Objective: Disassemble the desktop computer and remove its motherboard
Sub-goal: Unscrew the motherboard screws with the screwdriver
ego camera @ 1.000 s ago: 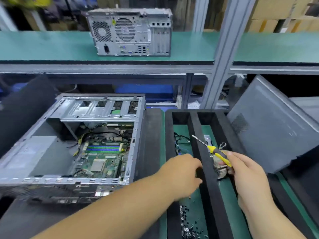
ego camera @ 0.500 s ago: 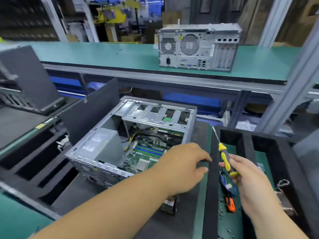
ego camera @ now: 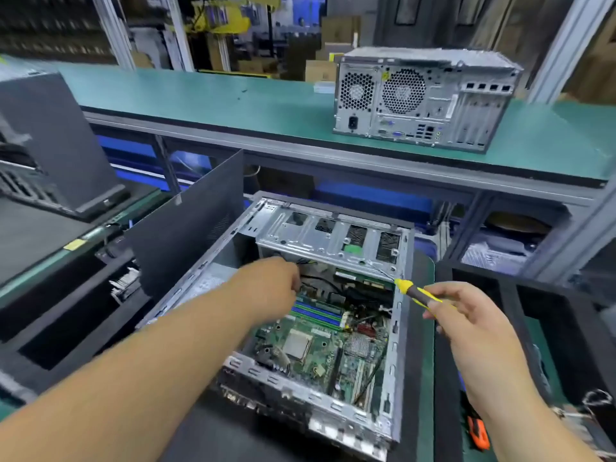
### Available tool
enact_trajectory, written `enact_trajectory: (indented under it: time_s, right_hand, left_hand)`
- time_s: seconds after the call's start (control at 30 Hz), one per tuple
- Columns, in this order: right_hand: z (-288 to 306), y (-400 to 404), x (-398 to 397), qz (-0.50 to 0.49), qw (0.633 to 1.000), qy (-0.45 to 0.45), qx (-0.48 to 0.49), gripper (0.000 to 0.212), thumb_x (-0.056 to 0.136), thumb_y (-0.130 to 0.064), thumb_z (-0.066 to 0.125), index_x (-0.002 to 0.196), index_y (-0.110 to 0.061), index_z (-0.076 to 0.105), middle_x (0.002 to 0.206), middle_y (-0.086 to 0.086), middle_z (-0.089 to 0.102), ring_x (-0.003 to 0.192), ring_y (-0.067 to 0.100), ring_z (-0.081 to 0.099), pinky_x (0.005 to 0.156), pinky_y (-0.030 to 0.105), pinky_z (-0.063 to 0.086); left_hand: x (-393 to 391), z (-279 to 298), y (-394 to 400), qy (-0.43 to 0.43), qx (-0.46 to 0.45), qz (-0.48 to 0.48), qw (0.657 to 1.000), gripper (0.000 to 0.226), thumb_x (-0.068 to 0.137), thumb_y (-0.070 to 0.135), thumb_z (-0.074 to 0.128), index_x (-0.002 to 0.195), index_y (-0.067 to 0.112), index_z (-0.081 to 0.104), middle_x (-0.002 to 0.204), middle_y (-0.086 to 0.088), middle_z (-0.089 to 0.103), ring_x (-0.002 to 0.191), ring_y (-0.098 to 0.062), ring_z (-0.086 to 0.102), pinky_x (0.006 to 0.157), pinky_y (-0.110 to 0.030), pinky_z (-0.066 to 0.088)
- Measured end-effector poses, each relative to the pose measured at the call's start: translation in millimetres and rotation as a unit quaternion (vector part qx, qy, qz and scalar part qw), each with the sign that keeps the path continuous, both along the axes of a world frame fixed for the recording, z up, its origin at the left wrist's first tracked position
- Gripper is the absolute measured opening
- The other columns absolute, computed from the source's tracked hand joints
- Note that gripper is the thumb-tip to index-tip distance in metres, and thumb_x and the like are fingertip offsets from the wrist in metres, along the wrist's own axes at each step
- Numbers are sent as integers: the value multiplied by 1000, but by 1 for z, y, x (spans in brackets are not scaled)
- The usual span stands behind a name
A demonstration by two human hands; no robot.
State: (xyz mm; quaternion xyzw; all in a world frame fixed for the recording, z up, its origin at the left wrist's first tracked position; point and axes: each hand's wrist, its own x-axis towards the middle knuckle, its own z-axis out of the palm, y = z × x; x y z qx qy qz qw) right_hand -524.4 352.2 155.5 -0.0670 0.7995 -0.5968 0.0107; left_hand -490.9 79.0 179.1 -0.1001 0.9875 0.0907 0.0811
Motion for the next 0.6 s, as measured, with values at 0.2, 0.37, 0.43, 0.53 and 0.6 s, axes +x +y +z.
enact_trajectory:
  time_s: [0.2,0.37,0.43,0.53,0.6]
  right_hand:
    - [12,-52,-4,0,997,49,54,10,83,-32,68,88,-41,71,76,-18,67,63,-2,56,53,15,42]
    - [15,-104,-12,35,988,62,138,4,84,-41,69,86,-45,69,85,-23,66,77,-5,59,53,8,42]
    - [13,-123,-17,46,977,74,193,7,85,-46,66,90,-42,68,85,-20,66,79,-3,58,59,16,45]
    - [9,-150,-24,68,960,74,263,20,88,-49,62,104,-37,66,86,-15,66,75,5,61,68,34,54]
    - [4,-166,-28,79,945,78,308,25,91,-47,59,113,-36,62,89,-12,68,80,12,63,73,36,53]
  left_hand:
    - [-53,-3,-63,-197,-42,-98,975,45,91,7,44,131,24,58,135,2,55,118,-19,53,95,-29,45]
    - [-86,-26,-79,-291,-47,-169,941,50,94,11,46,141,27,48,147,2,43,116,-18,50,79,-22,37]
    - [-96,-37,-82,-327,-32,-174,928,51,92,12,50,142,25,47,144,0,45,106,-18,51,81,-25,39]
    - [-107,-53,-92,-342,-74,-180,920,42,93,14,51,135,9,54,134,-8,53,111,-25,55,95,-37,46]
    - [-111,-62,-97,-349,-117,-198,908,44,94,12,46,138,3,48,139,-14,49,121,-29,50,101,-41,43]
